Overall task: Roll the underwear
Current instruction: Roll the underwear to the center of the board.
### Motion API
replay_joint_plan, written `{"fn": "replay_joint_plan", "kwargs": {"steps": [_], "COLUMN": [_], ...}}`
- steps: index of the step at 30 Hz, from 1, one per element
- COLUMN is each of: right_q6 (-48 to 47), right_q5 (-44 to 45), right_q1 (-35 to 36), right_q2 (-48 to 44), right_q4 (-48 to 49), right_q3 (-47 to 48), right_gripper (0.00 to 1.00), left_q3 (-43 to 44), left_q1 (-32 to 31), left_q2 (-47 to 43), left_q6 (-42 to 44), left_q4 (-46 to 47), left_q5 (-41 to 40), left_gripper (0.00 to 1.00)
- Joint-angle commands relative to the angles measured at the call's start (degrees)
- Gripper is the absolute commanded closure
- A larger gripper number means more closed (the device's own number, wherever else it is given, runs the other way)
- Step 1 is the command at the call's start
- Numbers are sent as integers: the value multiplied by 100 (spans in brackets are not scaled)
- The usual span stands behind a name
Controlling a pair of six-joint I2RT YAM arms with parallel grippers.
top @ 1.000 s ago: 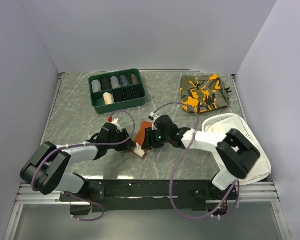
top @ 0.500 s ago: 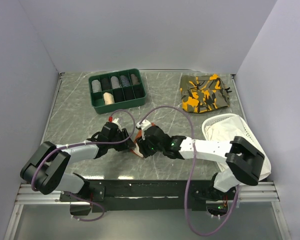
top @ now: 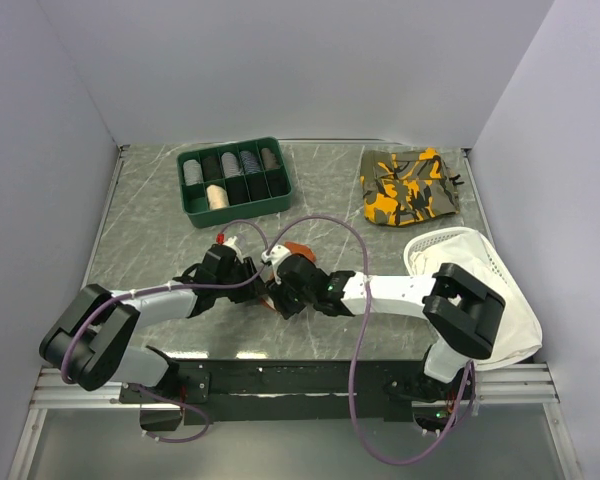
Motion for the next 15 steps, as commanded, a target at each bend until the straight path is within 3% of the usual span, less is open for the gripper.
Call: {"fn": "replay_joint_plan", "kwargs": {"steps": [1, 6, 8, 15], "right_q6": [-61, 62, 158, 440], "right_q5": [-135, -250, -320, -776], "right_q1": [24, 16, -11, -239], "right_q2": [149, 193, 176, -18], "right_q4": [167, 263, 463, 913], "right_q3": [228, 114, 26, -290], "right_gripper": [44, 45, 50, 85], "left_q3": [-60, -60, -51, -86], "left_q1": [-24, -24, -24, -24], "left_q2": [-10, -36, -54, -247], "left_q6": [78, 60, 60, 42], "left_q4": [-618, -618, -627, -679], "left_q5": [-274, -274, -283, -388], "left_gripper": [59, 59, 59, 58]}}
